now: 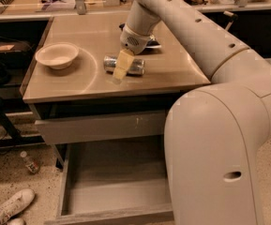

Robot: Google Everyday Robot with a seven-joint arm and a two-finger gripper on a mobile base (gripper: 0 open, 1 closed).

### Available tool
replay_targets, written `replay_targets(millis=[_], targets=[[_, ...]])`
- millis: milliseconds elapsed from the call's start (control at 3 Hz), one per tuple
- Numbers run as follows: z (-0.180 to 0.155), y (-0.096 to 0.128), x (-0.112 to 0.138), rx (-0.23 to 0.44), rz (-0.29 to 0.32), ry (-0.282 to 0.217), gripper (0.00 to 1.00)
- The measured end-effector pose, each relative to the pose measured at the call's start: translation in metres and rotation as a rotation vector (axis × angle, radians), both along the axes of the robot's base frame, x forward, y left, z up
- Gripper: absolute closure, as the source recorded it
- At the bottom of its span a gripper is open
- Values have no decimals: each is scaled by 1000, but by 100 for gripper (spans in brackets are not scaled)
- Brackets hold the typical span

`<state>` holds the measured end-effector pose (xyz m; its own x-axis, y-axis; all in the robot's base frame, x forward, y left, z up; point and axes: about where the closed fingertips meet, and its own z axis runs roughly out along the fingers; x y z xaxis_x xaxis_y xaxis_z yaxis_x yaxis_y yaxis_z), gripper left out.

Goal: Place redbull can into middle drawer

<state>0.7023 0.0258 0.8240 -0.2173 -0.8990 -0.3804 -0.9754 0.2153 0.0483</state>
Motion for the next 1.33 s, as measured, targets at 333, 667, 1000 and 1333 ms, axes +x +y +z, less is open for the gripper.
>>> replay_targets(millis=[333, 667, 1000, 1333], targets=[[-8, 1, -1, 7, 1, 13, 12], [-8, 1, -1, 7, 1, 13, 31], [-8, 1, -1, 7, 1, 13, 54], [-8, 1, -1, 7, 1, 13, 77]])
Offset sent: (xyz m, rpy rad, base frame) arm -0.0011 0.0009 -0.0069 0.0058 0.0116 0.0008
